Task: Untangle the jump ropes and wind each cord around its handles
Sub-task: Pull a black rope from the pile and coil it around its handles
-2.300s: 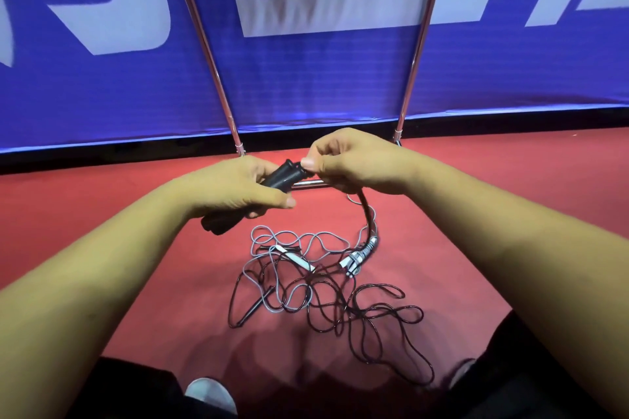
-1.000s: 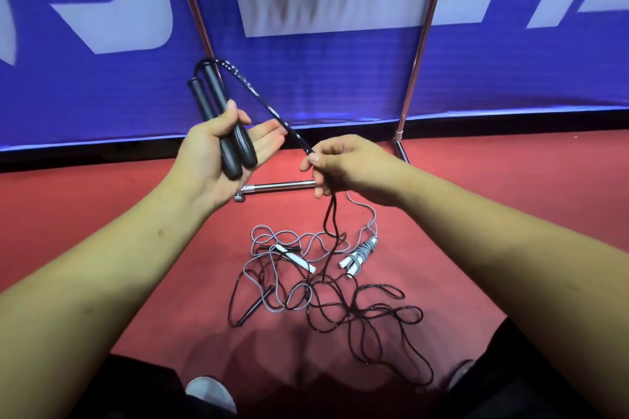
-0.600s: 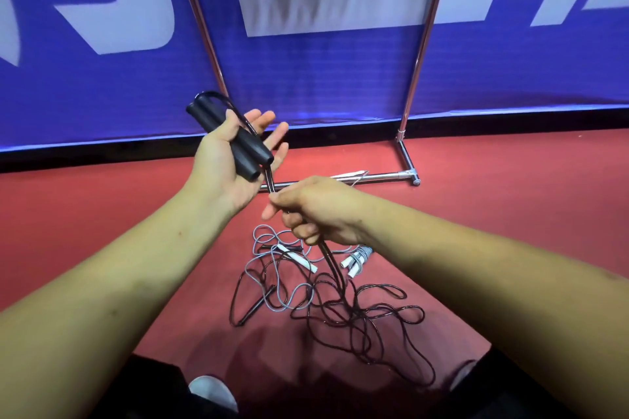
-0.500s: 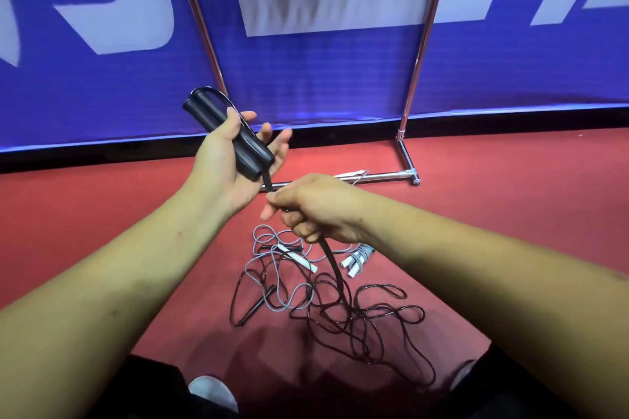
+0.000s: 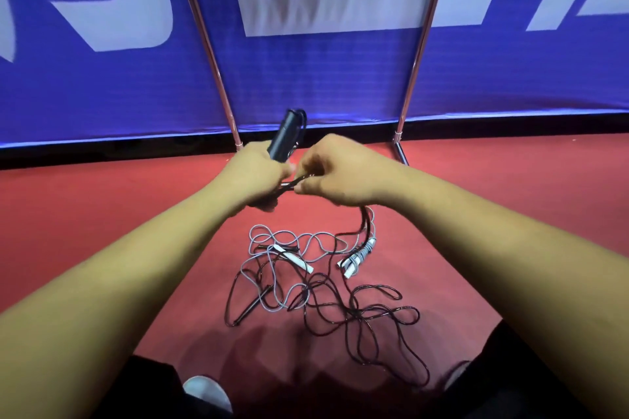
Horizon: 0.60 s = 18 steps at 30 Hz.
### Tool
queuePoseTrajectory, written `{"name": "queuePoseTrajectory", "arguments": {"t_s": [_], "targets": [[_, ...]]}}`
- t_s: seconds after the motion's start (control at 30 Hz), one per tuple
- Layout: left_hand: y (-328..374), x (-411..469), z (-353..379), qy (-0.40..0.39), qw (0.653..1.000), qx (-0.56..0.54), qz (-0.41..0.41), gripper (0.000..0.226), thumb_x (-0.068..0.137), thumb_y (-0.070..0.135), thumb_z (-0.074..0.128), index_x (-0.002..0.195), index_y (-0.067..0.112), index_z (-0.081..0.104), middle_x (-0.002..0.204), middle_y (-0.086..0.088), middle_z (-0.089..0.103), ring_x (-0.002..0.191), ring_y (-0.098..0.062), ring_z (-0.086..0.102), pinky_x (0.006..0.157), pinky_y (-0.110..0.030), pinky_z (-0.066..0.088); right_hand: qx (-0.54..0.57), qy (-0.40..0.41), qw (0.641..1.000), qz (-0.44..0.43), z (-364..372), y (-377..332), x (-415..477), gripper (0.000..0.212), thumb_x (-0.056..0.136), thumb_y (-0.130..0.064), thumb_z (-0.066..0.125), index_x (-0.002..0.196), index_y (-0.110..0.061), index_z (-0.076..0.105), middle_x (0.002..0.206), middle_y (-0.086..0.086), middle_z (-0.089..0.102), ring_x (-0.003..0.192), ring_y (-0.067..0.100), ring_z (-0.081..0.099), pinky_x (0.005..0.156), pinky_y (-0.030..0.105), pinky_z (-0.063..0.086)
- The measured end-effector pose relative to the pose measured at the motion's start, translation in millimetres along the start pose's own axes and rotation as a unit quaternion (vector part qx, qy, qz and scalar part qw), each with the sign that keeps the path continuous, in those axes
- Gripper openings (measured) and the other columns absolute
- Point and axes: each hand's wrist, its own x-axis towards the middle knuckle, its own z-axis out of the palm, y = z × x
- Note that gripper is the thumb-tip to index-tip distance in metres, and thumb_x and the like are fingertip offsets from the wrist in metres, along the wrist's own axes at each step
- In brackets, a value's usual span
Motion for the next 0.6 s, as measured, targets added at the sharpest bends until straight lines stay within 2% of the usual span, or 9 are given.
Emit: {"name": "queuePoseTrajectory", "arguments": {"t_s": [0.03,0.1,0.17,0.27,0.37,0.43,0.5,0.57,0.6], "targets": [[-2.1,-1.6,0.1,-0.030,0.999,0.021,-0.011,0.019,0.092,0.014,0.062,0.078,0.014,0.048,0.059,-0.012,0.051,0.036,-0.022,0.050,0.040,-0.026,0.046,-0.024,0.022,0.999,-0.010,-5.2,3.1,0.1,0.014,0.087,-0.021,0.070,0.078,-0.011,0.070,0.053,-0.003,0.052,0.044,0.003,0.043,0.046,0.014,0.032],[-6.3,-3.1,-1.7,-0.089,0.995,-0.013,-0.047,0.023,0.092,0.021,0.066,0.081,0.012,0.047,0.062,-0.011,0.051,0.040,-0.021,0.048,0.045,-0.028,0.046,-0.044,0.032,0.998,-0.013,-16.3,11.9,-0.2,0.017,0.087,-0.028,0.071,0.079,-0.013,0.071,0.061,-0.001,0.056,0.052,0.004,0.043,0.050,0.016,0.033],[-6.6,-4.1,-4.9,-0.146,0.982,-0.091,-0.075,0.023,0.093,0.025,0.065,0.084,0.012,0.049,0.057,-0.006,0.048,0.041,-0.018,0.042,0.045,-0.024,0.040,-0.057,0.024,0.998,-0.014,-22.8,19.9,0.3,0.019,0.087,-0.030,0.072,0.082,-0.012,0.071,0.065,0.002,0.059,0.056,0.007,0.045,0.053,0.020,0.036],[-2.1,-9.3,-6.1,-0.233,0.961,-0.112,-0.102,0.019,0.098,0.028,0.055,0.091,0.011,0.057,0.058,-0.003,0.041,0.041,-0.014,0.034,0.044,-0.020,0.030,-0.054,0.070,0.996,-0.007,-26.3,24.8,2.9,0.026,0.079,-0.033,0.078,0.086,-0.014,0.062,0.064,-0.004,0.056,0.053,0.005,0.044,0.050,0.020,0.034],[0.8,-11.0,-9.2,-0.300,0.934,-0.143,-0.133,0.046,0.093,0.057,0.051,0.094,0.012,0.058,0.059,-0.001,0.037,0.043,-0.011,0.030,0.041,-0.019,0.026,-0.092,0.116,0.989,-0.008,-25.4,27.8,4.8,0.038,0.079,-0.036,0.077,0.107,-0.021,0.055,0.073,-0.006,0.057,0.063,0.007,0.049,0.059,0.028,0.037],[3.7,-12.0,-12.8,-0.337,0.923,-0.132,-0.131,0.056,0.082,0.067,0.057,0.095,0.013,0.059,0.060,-0.001,0.036,0.044,-0.011,0.028,0.041,-0.019,0.025,-0.130,0.113,0.985,-0.024,-22.8,29.4,5.2,0.049,0.084,-0.038,0.071,0.129,-0.032,0.052,0.093,-0.004,0.049,0.077,0.014,0.052,0.070,0.031,0.041],[6.2,-13.8,-15.4,-0.362,0.918,-0.109,-0.123,0.038,0.083,0.046,0.070,0.094,0.012,0.058,0.059,-0.001,0.036,0.044,-0.011,0.028,0.041,-0.019,0.024,-0.163,0.082,0.983,-0.031,-20.4,30.7,6.7,0.052,0.089,-0.041,0.064,0.138,-0.038,0.048,0.106,-0.002,0.043,0.087,0.017,0.053,0.078,0.032,0.043],[5.2,-15.6,-17.1,-0.377,0.910,-0.114,-0.132,0.022,0.080,0.018,0.070,0.094,0.009,0.056,0.058,-0.002,0.036,0.042,-0.011,0.028,0.040,-0.018,0.023,-0.171,0.034,0.984,-0.042,-19.2,31.8,7.0,0.039,0.093,-0.038,0.060,0.131,-0.031,0.056,0.106,-0.001,0.055,0.089,0.017,0.055,0.078,0.030,0.042],[2.6,-15.4,-17.7,-0.388,0.902,-0.125,-0.139,0.020,0.077,0.013,0.065,0.095,0.008,0.056,0.058,-0.003,0.037,0.042,-0.011,0.029,0.039,-0.017,0.023,-0.163,0.010,0.985,-0.051,-17.6,32.3,6.1,0.030,0.094,-0.035,0.059,0.122,-0.024,0.060,0.099,-0.002,0.060,0.087,0.017,0.056,0.074,0.029,0.040]]}}
